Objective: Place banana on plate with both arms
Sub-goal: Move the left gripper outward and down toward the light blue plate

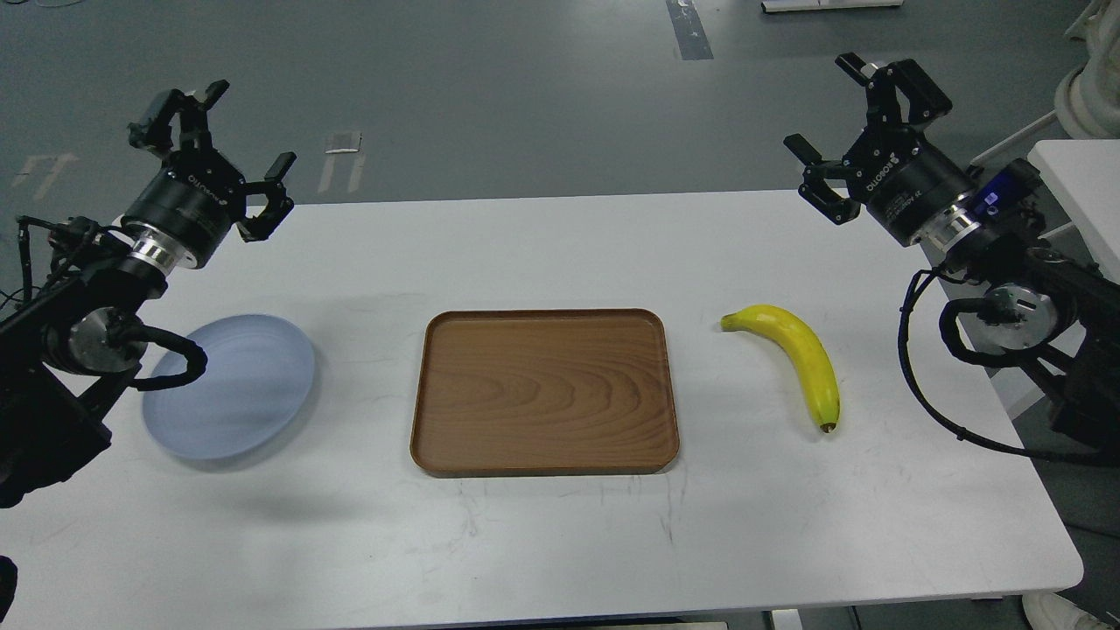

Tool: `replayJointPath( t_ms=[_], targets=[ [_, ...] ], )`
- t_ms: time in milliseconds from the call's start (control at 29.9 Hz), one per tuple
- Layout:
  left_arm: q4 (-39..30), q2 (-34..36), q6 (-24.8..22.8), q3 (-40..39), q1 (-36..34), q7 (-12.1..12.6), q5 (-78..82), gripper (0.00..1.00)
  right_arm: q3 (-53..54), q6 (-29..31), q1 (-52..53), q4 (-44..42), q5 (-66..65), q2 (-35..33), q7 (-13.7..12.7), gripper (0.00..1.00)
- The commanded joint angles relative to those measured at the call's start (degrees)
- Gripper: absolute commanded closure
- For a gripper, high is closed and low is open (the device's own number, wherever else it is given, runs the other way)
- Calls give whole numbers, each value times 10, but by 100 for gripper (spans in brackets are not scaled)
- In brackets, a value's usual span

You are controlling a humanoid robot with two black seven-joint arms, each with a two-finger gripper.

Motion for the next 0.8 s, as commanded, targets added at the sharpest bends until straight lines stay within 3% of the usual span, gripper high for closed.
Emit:
replayJointPath(
  t_ms=[0, 100, 167, 301, 368, 434, 768],
  targets=[
    [7, -7, 0, 3, -12, -5, 2, 1, 0, 0, 0, 0, 0, -3, 0, 0],
    [0, -11, 0, 8, -15, -27, 9, 1, -2, 0, 0, 4, 0, -8, 0, 0],
    [-8, -1, 0, 7, -17, -57, 78, 1, -2, 0, 0, 6, 0, -8, 0, 0],
    [-61, 51, 0, 6, -18, -57, 209, 1, -2, 0, 0, 6, 0, -9, 0, 0],
    [-151, 113, 0, 5, -16, -57, 302, 1, -3, 0, 0, 6, -1, -10, 0, 0],
    [-198, 149, 0, 3, -17, -57, 363, 1, -2, 0, 0, 6, -1, -14, 0, 0],
    [-265, 271, 0, 9, -9, -57, 704, 1, -2, 0, 0, 10, -1, -14, 0, 0]
  ],
)
